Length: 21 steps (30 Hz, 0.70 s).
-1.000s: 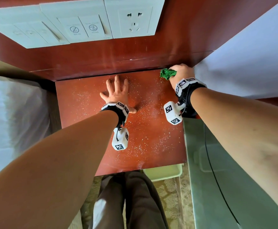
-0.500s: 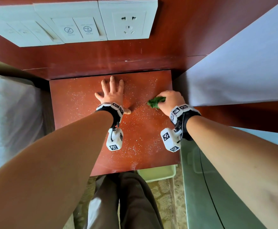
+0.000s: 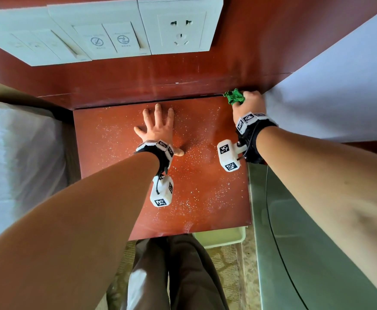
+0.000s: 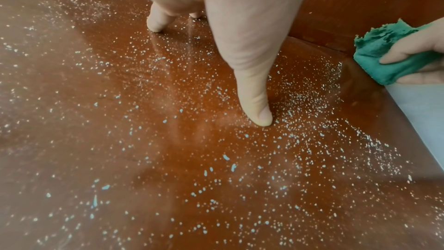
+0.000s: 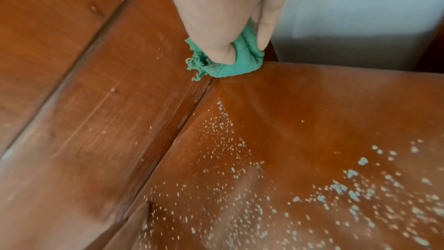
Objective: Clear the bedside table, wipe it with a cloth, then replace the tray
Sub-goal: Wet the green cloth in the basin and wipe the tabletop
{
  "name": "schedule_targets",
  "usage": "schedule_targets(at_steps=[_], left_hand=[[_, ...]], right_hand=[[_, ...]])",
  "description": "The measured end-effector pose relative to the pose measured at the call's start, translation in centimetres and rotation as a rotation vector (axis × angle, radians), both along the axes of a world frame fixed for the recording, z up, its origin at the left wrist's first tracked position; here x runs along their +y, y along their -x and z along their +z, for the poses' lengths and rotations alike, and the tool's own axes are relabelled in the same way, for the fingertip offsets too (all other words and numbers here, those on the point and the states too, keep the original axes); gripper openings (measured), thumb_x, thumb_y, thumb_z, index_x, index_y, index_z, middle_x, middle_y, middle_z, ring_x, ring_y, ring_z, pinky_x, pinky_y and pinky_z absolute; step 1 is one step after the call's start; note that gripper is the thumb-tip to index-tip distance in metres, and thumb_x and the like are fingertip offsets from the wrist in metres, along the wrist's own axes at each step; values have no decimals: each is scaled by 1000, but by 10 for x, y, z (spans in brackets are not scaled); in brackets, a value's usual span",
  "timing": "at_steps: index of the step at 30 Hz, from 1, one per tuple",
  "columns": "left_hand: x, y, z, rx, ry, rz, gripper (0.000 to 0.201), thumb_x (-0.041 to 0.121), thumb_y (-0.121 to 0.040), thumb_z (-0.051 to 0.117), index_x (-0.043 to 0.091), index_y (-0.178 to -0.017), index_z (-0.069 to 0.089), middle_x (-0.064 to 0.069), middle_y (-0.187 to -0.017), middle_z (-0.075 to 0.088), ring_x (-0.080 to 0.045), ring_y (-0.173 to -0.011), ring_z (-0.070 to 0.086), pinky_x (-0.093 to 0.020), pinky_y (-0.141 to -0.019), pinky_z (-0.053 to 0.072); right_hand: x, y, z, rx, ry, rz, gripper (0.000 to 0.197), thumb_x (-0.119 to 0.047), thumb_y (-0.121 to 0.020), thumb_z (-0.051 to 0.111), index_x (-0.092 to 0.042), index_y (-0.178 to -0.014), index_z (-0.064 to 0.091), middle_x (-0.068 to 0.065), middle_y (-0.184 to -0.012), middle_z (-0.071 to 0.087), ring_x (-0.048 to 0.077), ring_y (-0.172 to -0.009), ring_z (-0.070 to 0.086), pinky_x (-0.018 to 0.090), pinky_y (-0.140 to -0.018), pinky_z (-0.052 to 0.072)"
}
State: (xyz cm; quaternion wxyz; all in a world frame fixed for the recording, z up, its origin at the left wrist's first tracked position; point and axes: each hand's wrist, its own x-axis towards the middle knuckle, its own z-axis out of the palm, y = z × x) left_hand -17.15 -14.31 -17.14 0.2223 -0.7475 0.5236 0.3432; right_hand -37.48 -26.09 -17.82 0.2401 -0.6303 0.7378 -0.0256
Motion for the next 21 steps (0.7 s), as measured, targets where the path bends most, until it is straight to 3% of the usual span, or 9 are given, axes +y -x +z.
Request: schedule_targets(at_steps=[7, 11, 13, 16, 18, 21], left_hand=[[0, 1, 0, -8, 6, 7, 145, 64, -56, 83, 31, -151, -20, -3, -159, -27, -40, -146, -19, -71, -110, 14], [1, 0, -1, -10, 11, 12, 146, 65, -55, 83, 32, -151, -21, -3, -159, -27, -39, -146, -19, -72, -109, 15], [1, 0, -1, -11, 5, 11, 146, 64, -55, 83, 32, -151, -21, -3, -159, -27, -39, -146, -19, -72, -109, 15], [0, 1, 1, -12, 10, 12, 145, 64, -56, 83, 32, -151, -21, -3, -159, -27, -39, -146, -19, -71, -110, 15], [1, 2, 2, -10, 13, 12, 144, 64, -56, 83, 31, -152, -20, -3, -159, -27, -39, -146, -19, -71, -110, 14], [1, 1, -1, -1, 12, 13, 144, 64, -57, 83, 32, -151, -21, -3, -159, -28, -39, -146, -20, -72, -109, 13]], right_hand=[[17, -16, 0, -53, 5, 287, 41, -11, -82, 56, -20, -121, 67, 0, -127, 57, 28, -111, 54, 30, -91, 45], [45, -12, 4, -99, 4, 449, 40, -6, -77, 60, -26, -110, 73, -9, -115, 65, 19, -98, 62, 21, -74, 46], [60, -5, 5, -86, -41, 540, 38, -7, -79, 61, -30, -107, 73, -12, -113, 65, 15, -97, 61, 21, -71, 45], [66, 3, 9, -68, -182, 650, 35, -12, -77, 60, -35, -100, 73, -17, -108, 65, 13, -97, 61, 27, -76, 52], [58, 5, 14, -88, -225, 623, 33, -13, -76, 60, -34, -98, 73, -16, -104, 67, 12, -93, 63, 30, -79, 55], [32, 9, 22, -102, -32, 399, 35, -8, -75, 57, -26, -100, 73, -7, -104, 69, 17, -93, 64, 28, -80, 53]])
